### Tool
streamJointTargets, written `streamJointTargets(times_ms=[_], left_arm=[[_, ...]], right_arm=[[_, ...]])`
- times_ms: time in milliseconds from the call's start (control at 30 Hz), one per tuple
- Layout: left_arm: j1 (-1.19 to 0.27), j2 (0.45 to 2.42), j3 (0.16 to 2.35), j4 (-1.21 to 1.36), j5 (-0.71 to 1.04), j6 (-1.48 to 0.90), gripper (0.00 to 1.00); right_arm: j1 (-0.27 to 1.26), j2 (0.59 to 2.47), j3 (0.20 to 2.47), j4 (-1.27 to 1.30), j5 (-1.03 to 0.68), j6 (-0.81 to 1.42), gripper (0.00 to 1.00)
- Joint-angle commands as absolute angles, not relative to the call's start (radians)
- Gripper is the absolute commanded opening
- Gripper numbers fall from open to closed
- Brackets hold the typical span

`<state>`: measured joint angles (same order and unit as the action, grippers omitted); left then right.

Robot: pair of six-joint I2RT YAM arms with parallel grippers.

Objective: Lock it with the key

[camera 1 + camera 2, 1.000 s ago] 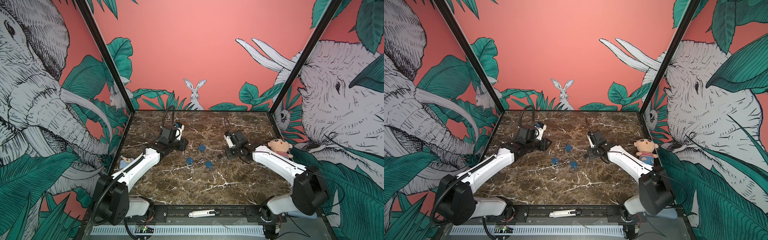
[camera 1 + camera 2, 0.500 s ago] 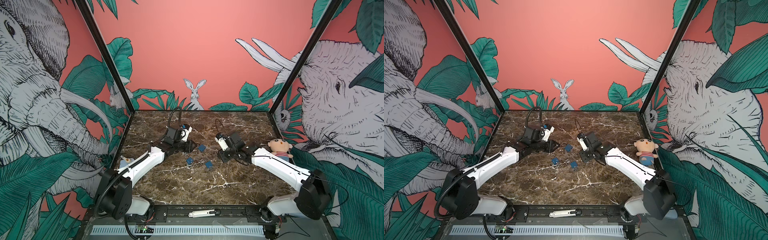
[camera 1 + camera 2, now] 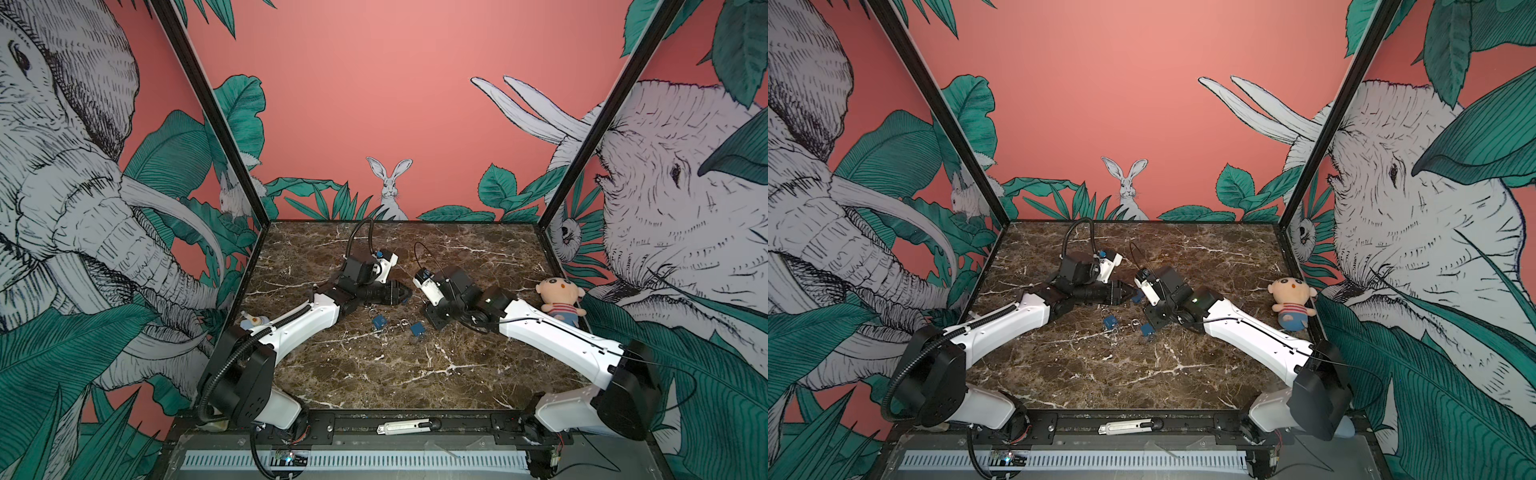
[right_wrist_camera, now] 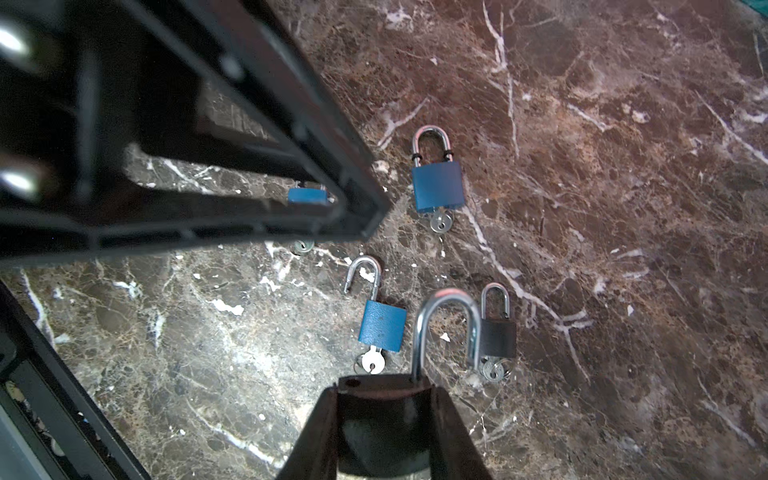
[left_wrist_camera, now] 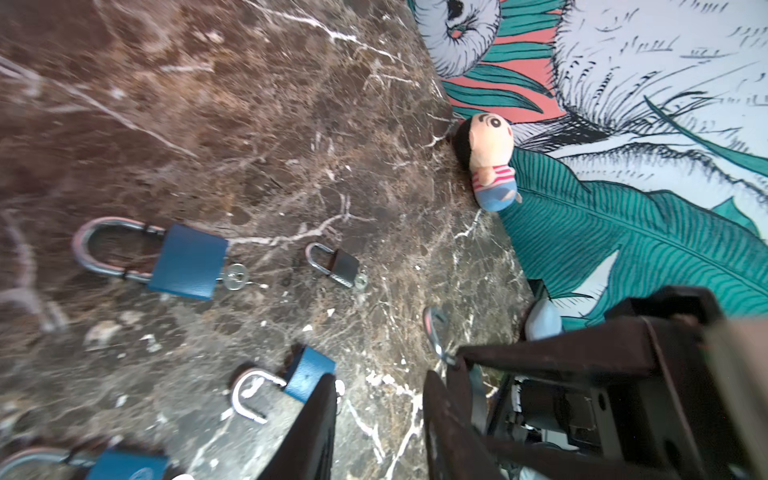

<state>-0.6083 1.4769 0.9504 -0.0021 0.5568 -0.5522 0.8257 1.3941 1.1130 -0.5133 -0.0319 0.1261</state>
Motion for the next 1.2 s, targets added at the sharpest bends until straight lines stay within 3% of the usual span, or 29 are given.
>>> streamJointTargets(times_ms=[0, 300, 1167], left_arm=[[-0.627, 1.501, 0.938, 0.094, 0.610, -0.619, 0.37], [-0.649, 1.543, 0.946, 0.144, 0.650, -0.652, 0.37], [-0.652, 1.580, 0.968, 0.133, 0.670, -0.643, 0.23]], right_arm=[[0.849, 1.411, 1.139, -0.480, -0.003, 0.118, 0.05], [0.874, 1.430, 1.150, -0.482, 0.024, 0.113, 0.04], [0.878, 1.439, 1.172, -0.481, 0.036, 0.099, 0.00]])
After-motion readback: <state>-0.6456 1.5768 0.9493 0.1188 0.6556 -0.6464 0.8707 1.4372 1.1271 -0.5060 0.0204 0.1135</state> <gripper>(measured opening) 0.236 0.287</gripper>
